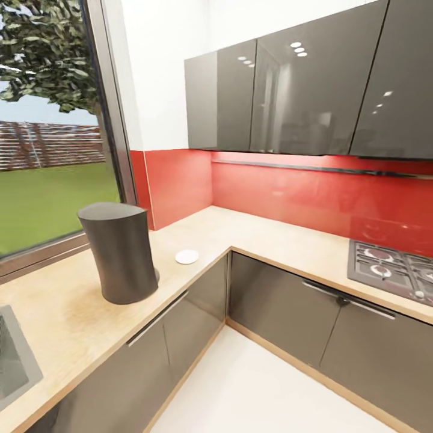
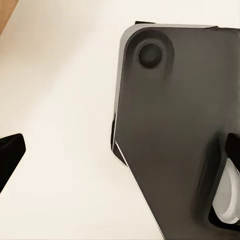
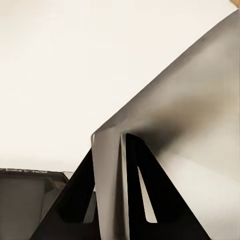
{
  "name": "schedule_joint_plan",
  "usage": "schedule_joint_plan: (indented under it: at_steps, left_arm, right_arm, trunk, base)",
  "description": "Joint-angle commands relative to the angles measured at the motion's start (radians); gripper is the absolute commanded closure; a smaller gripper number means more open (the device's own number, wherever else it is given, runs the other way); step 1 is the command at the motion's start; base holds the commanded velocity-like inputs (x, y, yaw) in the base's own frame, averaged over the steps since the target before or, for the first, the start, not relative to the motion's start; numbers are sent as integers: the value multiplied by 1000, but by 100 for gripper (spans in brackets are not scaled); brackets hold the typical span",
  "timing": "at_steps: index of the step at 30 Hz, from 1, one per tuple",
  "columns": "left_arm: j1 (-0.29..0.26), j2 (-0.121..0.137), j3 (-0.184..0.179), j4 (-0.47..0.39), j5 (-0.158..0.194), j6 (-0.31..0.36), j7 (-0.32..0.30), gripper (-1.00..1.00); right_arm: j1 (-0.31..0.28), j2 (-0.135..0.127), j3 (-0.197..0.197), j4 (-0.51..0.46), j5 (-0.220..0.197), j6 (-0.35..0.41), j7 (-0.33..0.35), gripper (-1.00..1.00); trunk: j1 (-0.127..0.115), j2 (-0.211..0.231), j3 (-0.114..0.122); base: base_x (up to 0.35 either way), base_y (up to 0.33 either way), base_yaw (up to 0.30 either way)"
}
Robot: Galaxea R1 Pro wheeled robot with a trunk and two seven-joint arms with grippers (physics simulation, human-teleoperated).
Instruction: Set up a coffee station on the kitchen countertop: keep the coffee maker on the countertop, move the bottle of coffee from the kitchen shelf to the counter next to the coffee maker, place a paper coffee filter on top of the coffee maker, put the saucer next to the coffee maker with the coffee cup on the saucer, and place the electric kettle next to the coffee maker.
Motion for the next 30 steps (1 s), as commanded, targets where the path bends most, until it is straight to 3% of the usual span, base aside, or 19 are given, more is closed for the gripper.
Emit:
schedule_joint_plan:
  at_steps: [1, 30]
  left_arm:
    - [0, 0, 8, 0, 0, -3, 1, -100]
    - [0, 0, 12, 0, 9, -34, 2, -100]
  right_arm:
    - [-1, -1, 6, 1, 2, -2, -7, 100]
    - [-1, 1, 5, 2, 2, -1, -7, 100]
  trunk:
    - [1, -2, -2]
    - [1, -2, -2]
  base:
    - [203, -265, 277]
    - [132, -293, 277]
